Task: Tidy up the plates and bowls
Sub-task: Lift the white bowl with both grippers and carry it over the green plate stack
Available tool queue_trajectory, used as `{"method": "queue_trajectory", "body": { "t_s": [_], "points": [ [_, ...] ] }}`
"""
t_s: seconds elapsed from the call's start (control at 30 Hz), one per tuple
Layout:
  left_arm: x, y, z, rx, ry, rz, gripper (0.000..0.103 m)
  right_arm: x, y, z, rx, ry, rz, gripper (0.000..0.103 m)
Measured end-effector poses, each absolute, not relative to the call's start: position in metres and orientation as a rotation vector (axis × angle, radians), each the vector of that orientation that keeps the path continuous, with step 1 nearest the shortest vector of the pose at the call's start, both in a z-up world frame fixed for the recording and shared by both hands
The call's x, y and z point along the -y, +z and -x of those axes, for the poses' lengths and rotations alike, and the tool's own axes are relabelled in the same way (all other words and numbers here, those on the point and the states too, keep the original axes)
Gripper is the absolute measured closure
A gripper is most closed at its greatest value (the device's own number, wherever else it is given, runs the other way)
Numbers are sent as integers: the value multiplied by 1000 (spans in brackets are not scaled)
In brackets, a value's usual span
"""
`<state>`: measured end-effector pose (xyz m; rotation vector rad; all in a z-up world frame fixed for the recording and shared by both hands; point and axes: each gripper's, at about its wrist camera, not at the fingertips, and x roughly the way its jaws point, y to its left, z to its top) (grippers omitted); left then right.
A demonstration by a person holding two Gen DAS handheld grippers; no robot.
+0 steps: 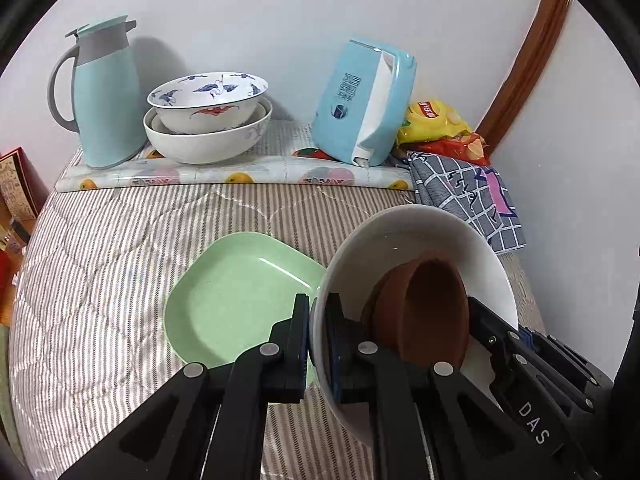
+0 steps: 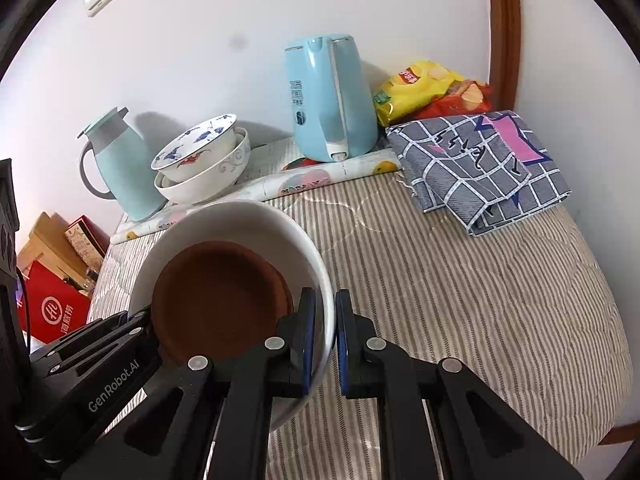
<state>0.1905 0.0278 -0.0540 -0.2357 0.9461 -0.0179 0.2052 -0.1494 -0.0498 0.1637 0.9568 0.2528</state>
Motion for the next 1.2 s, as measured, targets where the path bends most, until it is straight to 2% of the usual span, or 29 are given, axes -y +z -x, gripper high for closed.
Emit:
{"method": "queue_trajectory", "body": {
  "t_s": [1.2],
  "points": [
    [-111,-110,-215,-1038,89,315,94,60,-102,-241,-1069,349,-100,94]
  ]
}}
